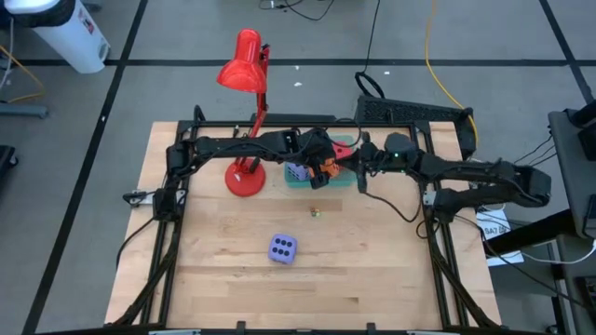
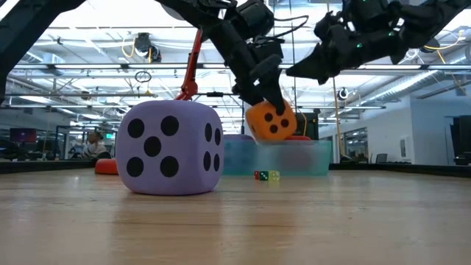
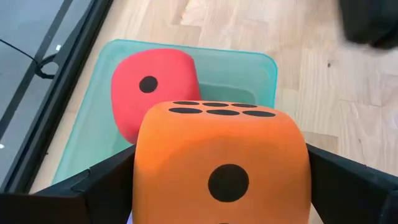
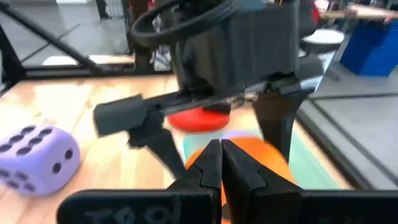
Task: Pick & Place Dice
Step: Put the large orange die into the green bin
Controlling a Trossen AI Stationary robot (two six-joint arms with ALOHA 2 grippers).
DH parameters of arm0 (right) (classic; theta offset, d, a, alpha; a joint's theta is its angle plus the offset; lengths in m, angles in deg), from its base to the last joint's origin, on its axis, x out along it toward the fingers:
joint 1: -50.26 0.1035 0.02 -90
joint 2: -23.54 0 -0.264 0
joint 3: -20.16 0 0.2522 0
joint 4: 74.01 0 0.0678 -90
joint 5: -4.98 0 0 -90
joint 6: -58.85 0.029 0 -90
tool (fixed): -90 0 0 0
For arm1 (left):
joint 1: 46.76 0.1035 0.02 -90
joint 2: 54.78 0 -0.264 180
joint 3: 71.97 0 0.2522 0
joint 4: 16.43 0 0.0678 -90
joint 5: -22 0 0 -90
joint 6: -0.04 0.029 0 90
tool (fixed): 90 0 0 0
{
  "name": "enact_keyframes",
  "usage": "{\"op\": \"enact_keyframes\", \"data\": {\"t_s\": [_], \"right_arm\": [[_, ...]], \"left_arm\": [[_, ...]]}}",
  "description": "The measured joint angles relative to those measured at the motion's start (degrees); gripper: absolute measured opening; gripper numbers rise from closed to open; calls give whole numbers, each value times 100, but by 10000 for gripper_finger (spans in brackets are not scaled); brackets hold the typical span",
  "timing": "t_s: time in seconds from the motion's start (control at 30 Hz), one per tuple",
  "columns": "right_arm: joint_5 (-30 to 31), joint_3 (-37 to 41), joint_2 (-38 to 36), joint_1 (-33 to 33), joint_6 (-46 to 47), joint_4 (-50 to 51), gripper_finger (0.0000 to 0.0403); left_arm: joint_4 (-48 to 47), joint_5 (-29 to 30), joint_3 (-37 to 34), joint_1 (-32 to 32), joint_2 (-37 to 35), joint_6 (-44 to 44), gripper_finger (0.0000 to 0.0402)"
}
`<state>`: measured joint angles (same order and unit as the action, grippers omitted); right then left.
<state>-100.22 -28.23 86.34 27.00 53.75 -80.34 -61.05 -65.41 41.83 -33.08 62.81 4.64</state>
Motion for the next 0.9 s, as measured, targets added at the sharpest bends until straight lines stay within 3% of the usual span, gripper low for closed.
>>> {"op": "enact_keyframes", "data": {"t_s": [0.33, 0.9], "right_arm": [[52, -5, -5, 246, -7, 1147, 0], [645, -14, 643, 261, -74, 793, 0]], "left_arm": [[110, 47, -10, 1, 21, 154, 399], [587, -315, -41, 23, 55, 131, 398]]}}
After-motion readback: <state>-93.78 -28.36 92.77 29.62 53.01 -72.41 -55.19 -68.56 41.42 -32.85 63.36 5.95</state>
